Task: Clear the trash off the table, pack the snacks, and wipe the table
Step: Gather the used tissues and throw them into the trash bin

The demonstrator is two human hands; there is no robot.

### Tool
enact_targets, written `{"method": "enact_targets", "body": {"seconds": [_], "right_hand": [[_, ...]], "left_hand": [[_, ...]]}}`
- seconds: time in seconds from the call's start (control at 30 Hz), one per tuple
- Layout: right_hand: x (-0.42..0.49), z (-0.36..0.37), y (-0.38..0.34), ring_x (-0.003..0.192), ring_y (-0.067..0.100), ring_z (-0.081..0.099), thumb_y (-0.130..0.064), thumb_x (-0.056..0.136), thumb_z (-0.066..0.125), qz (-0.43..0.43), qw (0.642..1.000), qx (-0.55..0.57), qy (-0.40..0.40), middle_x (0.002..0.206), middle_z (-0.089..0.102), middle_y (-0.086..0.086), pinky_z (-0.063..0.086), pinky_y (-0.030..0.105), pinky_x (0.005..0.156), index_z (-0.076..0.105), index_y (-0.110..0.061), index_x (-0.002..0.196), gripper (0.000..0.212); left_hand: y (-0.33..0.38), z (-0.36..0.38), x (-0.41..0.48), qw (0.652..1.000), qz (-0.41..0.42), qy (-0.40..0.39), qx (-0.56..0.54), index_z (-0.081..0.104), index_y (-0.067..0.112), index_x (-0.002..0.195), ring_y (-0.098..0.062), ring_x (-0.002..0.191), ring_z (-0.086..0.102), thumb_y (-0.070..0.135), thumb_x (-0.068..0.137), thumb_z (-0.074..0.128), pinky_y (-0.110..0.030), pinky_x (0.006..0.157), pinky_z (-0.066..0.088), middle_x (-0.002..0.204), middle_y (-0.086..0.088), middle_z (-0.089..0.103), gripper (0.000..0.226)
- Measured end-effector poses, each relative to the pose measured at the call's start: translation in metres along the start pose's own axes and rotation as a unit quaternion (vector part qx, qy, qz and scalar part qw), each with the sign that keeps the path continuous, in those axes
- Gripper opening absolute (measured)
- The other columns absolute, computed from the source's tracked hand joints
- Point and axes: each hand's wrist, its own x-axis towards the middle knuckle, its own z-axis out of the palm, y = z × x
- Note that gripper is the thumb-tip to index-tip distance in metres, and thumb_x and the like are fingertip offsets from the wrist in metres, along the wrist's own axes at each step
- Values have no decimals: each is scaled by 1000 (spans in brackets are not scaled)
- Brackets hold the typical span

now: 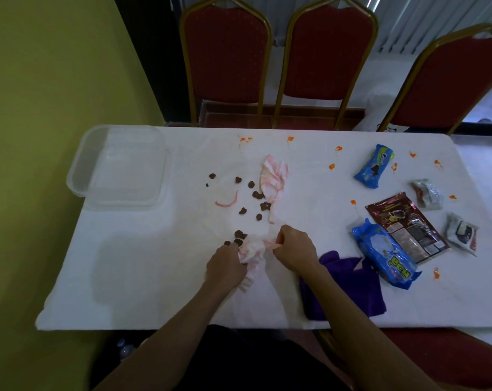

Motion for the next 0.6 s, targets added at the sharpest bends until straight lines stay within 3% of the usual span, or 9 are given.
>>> {"method": "enact_targets", "body": {"seconds": [0.2, 0.4, 0.6], "right_hand": [[1, 3, 3, 71, 14, 58, -17, 86, 65, 15, 999, 37, -13, 81, 62, 0, 51, 28, 64, 55, -17, 87, 11], [0, 9, 2, 76, 18, 61, -23, 88, 62, 12, 998, 50, -47, 82, 63, 0, 55, 33, 70, 56, -17, 89, 8], [-5, 11, 1, 69, 10, 52, -21, 88, 64, 20, 996, 77, -43, 80, 59, 1, 47, 25, 66, 56, -12, 87, 12]], "left_hand": [[2, 4, -1, 999, -43, 10, -32, 47, 12, 117, -24, 99, 65, 37, 93, 62, -33, 80, 51, 113, -9, 65, 37], [-6, 7, -1, 999, -31, 18, -29, 59, 9, 115, -27, 100, 66, 37, 94, 58, -34, 83, 52, 110, -11, 68, 35], [-11, -4, 0, 998, -28, -16, -49, 69, 9, 103, -28, 88, 65, 39, 87, 63, -36, 76, 55, 98, -11, 66, 34]]}}
